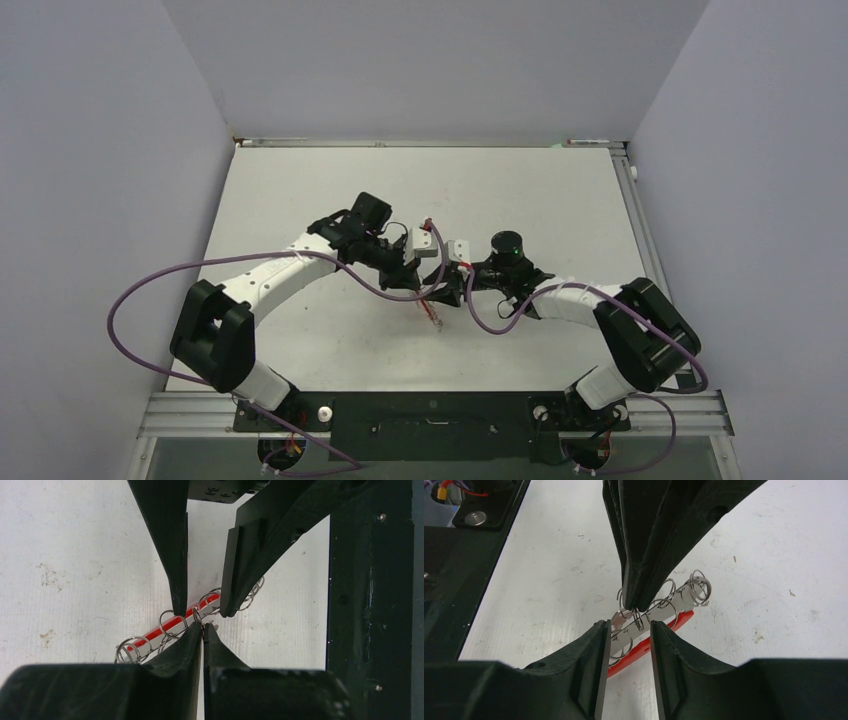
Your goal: Remove the keys from the keyring
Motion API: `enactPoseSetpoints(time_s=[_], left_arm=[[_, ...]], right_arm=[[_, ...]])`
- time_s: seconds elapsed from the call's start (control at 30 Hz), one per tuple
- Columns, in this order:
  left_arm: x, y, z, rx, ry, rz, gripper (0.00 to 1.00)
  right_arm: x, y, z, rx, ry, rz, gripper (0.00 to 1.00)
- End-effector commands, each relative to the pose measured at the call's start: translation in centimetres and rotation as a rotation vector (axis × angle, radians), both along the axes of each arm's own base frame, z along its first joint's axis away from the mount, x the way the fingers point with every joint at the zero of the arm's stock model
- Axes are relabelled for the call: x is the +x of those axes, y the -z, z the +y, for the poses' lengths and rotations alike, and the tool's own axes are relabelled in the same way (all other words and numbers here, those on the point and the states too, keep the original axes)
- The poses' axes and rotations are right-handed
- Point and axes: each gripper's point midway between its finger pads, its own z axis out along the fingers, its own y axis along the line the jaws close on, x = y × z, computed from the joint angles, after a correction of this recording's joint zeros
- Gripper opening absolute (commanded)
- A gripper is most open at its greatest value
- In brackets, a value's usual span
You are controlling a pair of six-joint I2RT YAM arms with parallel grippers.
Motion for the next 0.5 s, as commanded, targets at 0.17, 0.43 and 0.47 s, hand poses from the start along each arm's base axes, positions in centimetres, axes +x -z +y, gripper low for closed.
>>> enactPoseSetpoints(time_s=[0.17, 0.43, 0.47], left_arm=[[-0.22, -2.17, -1.47, -0.081, 0.07, -0.006, 0.0], [0.11, -1.68, -1.57, -0.072, 0.068, -0.006, 0.0], [0.08, -1.65, -1.55, -0.071, 0.068, -0.004, 0.0]], right_arm=[[0.33, -0.49, 1.11, 0.003, -0.051, -0.121, 0.32], [0.15, -1.08, 1.61, 0.002, -0.071, -0.115, 0.3], [0.11, -1.21, 1.67, 0.003, -0.075, -0.115, 0.31]])
